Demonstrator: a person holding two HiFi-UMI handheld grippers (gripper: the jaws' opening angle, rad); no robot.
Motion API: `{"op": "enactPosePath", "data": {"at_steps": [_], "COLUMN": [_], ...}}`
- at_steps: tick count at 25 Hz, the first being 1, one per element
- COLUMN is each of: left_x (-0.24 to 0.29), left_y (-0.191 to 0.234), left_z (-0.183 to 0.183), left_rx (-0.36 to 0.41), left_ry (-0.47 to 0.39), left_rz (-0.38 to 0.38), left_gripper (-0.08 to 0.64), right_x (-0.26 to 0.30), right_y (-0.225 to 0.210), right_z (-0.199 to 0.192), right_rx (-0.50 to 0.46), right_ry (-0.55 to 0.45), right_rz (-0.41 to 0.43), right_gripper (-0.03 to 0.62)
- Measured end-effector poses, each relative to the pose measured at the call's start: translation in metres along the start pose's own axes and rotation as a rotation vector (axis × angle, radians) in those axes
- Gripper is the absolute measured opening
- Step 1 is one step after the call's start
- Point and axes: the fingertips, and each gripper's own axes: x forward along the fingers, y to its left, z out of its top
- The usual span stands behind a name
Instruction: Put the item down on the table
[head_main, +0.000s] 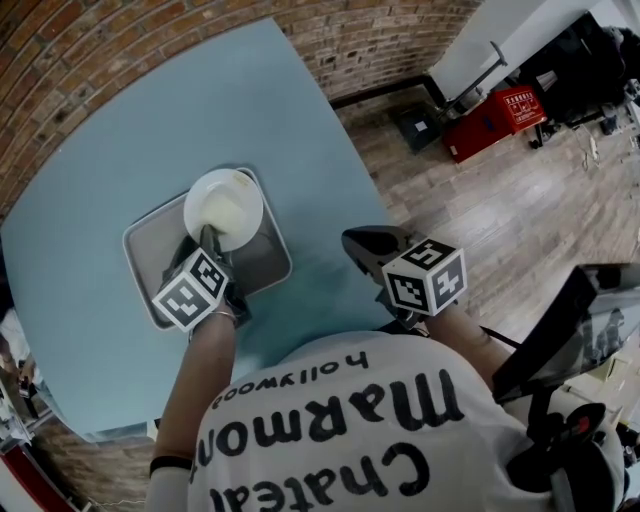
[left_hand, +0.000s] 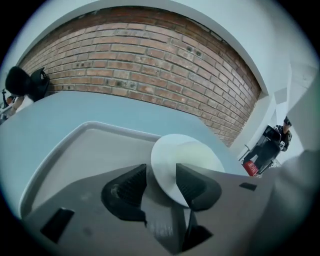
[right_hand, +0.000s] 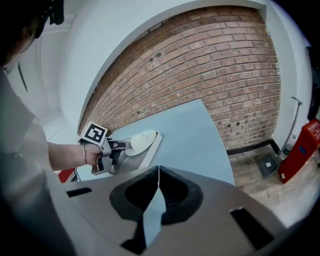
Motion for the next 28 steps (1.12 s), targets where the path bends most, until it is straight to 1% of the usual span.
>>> {"op": "enactPosePath", "data": {"at_steps": [4, 8, 11, 13, 14, 15, 16, 18, 19, 20, 21, 22, 23, 24, 25, 27, 28], "left_x": [-0.001, -0.007, -0.016, -0.026, -0.033, -0.042, -0.052, -0.075, -0.088, -0.100, -0.110, -0.120, -0.128, -0.135, -0.140, -0.148, -0.151], "left_y": [-0.002, -0.004, -0.002, -0.005, -0.010, -0.017, -0.027, -0.050, -0.058, -0.064, -0.067, -0.068, -0.069, -0.068, -0.068, -0.066, -0.064], "left_z": [0.000, -0.004, -0.001, 0.004, 0.008, 0.011, 0.015, 0.024, 0.029, 0.031, 0.031, 0.029, 0.026, 0.022, 0.018, 0.012, 0.010], "left_rx": [0.002, -0.032, -0.049, -0.069, -0.077, -0.081, -0.084, -0.092, -0.100, -0.114, -0.129, -0.140, -0.136, -0.114, -0.078, -0.010, 0.003], "left_ry": [0.000, 0.017, -0.007, -0.042, -0.065, -0.091, -0.120, -0.193, -0.225, -0.248, -0.258, -0.259, -0.255, -0.251, -0.248, -0.247, -0.248], "left_rz": [-0.020, -0.050, -0.048, -0.070, -0.096, -0.138, -0.199, -0.359, -0.438, -0.503, -0.553, -0.591, -0.616, -0.630, -0.633, -0.624, -0.619], "left_gripper": [0.169, 0.169, 0.169, 0.169, 0.169, 0.167, 0.167, 0.161, 0.142, 0.100, 0.058, 0.041, 0.032, 0.025, 0.021, 0.020, 0.021], "right_x": [-0.001, -0.001, 0.000, 0.001, 0.001, 0.000, -0.001, -0.003, -0.005, -0.006, -0.007, -0.008, -0.009, -0.010, -0.010, -0.011, -0.012], "right_y": [0.002, 0.005, 0.009, 0.013, 0.015, 0.018, 0.021, 0.028, 0.031, 0.033, 0.034, 0.036, 0.038, 0.040, 0.042, 0.044, 0.044], "right_z": [0.000, -0.002, 0.001, 0.004, 0.005, 0.006, 0.008, 0.016, 0.021, 0.026, 0.029, 0.031, 0.034, 0.036, 0.038, 0.042, 0.042], "right_rx": [0.000, -0.003, -0.015, -0.024, -0.024, -0.022, -0.016, -0.005, -0.002, -0.003, -0.002, 0.006, 0.019, 0.032, 0.039, 0.022, 0.004], "right_ry": [0.001, 0.006, 0.000, -0.009, -0.017, -0.028, -0.045, -0.093, -0.118, -0.138, -0.152, -0.162, -0.171, -0.179, -0.186, -0.192, -0.191], "right_rz": [0.002, 0.009, 0.020, 0.028, 0.034, 0.046, 0.064, 0.106, 0.121, 0.130, 0.136, 0.142, 0.150, 0.160, 0.168, 0.168, 0.161], "right_gripper": [0.011, 0.012, 0.012, 0.012, 0.012, 0.011, 0.012, 0.011, 0.011, 0.011, 0.011, 0.011, 0.011, 0.011, 0.011, 0.011, 0.011]}}
